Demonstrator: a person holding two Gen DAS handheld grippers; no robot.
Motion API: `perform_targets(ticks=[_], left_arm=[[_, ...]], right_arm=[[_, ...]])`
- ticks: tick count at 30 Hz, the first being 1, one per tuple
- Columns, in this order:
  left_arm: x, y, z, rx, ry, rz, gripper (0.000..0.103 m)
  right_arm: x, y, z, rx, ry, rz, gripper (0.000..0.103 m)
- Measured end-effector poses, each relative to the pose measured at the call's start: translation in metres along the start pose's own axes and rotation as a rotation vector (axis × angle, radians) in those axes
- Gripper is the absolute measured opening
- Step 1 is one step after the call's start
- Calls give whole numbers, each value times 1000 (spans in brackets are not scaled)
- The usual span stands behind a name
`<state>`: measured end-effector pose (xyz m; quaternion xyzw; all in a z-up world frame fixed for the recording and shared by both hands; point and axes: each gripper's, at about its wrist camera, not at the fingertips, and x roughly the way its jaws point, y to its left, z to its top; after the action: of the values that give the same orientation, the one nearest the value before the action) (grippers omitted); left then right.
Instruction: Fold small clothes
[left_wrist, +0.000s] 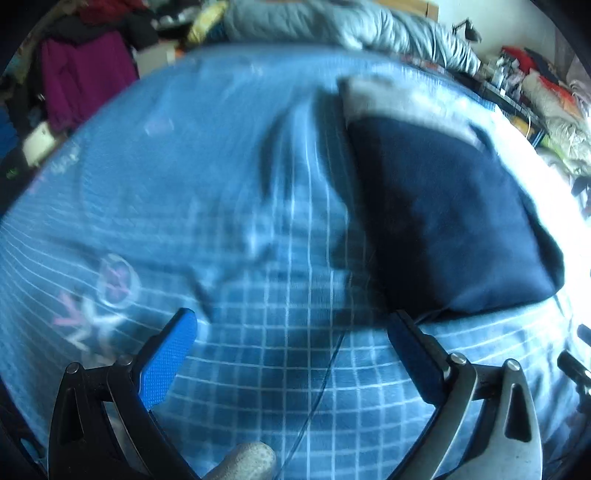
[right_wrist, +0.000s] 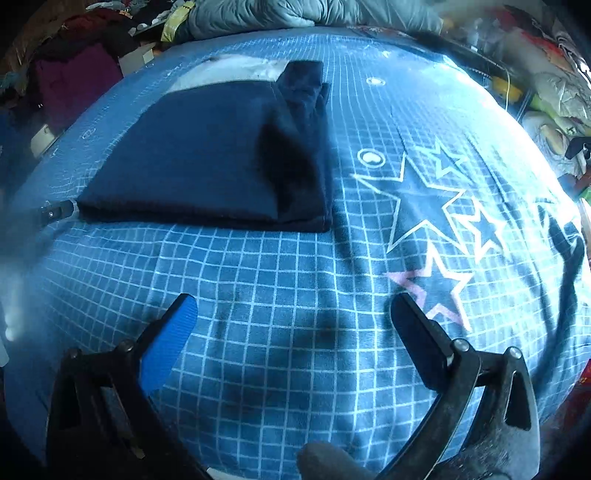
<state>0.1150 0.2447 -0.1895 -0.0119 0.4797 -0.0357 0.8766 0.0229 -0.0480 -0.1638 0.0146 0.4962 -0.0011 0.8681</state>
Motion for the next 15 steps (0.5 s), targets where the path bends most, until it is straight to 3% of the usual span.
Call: perform_targets(ticks=[8, 12, 15], left_arm=[[-144, -11, 19, 24, -300, -20, 103], [-201, -23, 23, 62, -415, -39, 103], [-225, -27, 25, 80, -436, -46, 103]], right_arm=[[-119, 40, 28, -8, -241, -88, 103], [-148, 51, 38, 7, -284, -48, 103], [-152, 52, 43, 32, -274, 5, 103]])
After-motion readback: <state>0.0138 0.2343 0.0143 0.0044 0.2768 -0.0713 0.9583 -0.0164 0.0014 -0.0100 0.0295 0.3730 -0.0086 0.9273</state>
